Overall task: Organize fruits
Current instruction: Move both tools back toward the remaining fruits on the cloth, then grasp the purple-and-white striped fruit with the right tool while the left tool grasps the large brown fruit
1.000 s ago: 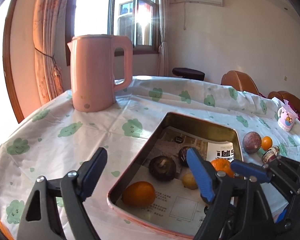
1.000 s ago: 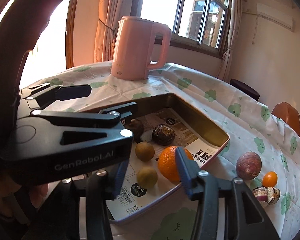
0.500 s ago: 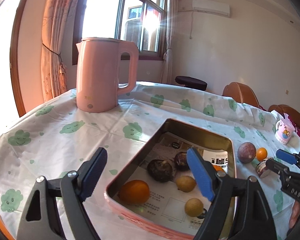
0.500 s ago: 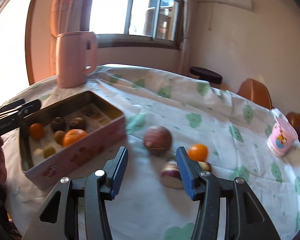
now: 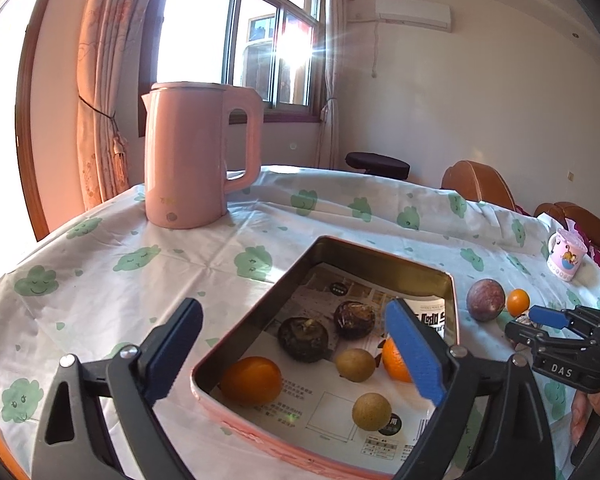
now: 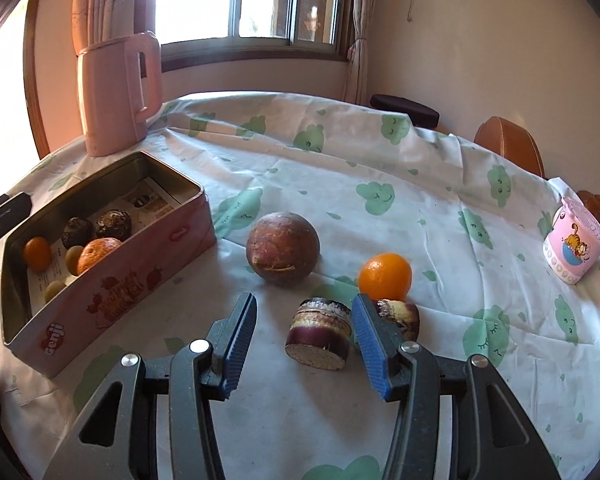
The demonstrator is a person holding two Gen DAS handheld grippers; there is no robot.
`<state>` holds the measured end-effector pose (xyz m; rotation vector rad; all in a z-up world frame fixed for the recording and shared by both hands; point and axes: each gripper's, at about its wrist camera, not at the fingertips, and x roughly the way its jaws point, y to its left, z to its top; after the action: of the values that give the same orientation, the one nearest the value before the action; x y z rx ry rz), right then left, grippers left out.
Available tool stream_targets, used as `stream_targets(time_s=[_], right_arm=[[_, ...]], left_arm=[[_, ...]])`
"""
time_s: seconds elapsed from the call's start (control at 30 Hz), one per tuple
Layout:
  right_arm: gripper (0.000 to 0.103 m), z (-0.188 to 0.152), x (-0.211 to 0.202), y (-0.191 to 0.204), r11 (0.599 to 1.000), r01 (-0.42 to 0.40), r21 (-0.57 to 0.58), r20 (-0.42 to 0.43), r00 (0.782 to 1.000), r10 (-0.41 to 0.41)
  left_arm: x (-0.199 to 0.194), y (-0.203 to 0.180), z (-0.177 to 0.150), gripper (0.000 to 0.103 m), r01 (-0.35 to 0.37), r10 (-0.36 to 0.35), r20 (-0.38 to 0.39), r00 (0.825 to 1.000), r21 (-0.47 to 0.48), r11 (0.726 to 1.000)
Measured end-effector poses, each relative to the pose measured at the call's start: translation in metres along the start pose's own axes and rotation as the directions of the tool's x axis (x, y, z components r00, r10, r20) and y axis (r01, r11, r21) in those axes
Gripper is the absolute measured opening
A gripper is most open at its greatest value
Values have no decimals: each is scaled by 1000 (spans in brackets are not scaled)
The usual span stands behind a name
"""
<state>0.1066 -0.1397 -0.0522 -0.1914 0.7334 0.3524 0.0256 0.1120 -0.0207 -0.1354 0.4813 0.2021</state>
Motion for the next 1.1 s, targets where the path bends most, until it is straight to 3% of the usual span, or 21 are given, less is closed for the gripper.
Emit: stream_targets(time_s=[0.2,0.37,0.5,0.6,0.87,1.1], right_arm=[[51,4,17,0,1000,9,5,-65,998,-9],[49,5,23,11,996,70,-55,-88,993,-75],[36,3,24,10,998,41,-49,-104,994,-46],[36,3,23,7,999,26,-34,-105,994,-30],[36,1,-8,-6,999,44,27,37,998,-45],[36,2,-23,-47,987,126,101,92,987,-135]], left_arm=[[-1,-3,0,96,-5,5,5,1000,13,1000],[-1,-3,0,97,-4,4,4,1000,16,1000],[-1,-4,0,97,-11,11,5,1000,21,1000],[-2,-7,0,97,-7,7,6,1000,28,1000],[-8,-45,8,97,59,-61,15,998,98,993],[0,-116,21,97,200,-191,-64,979,188,962]])
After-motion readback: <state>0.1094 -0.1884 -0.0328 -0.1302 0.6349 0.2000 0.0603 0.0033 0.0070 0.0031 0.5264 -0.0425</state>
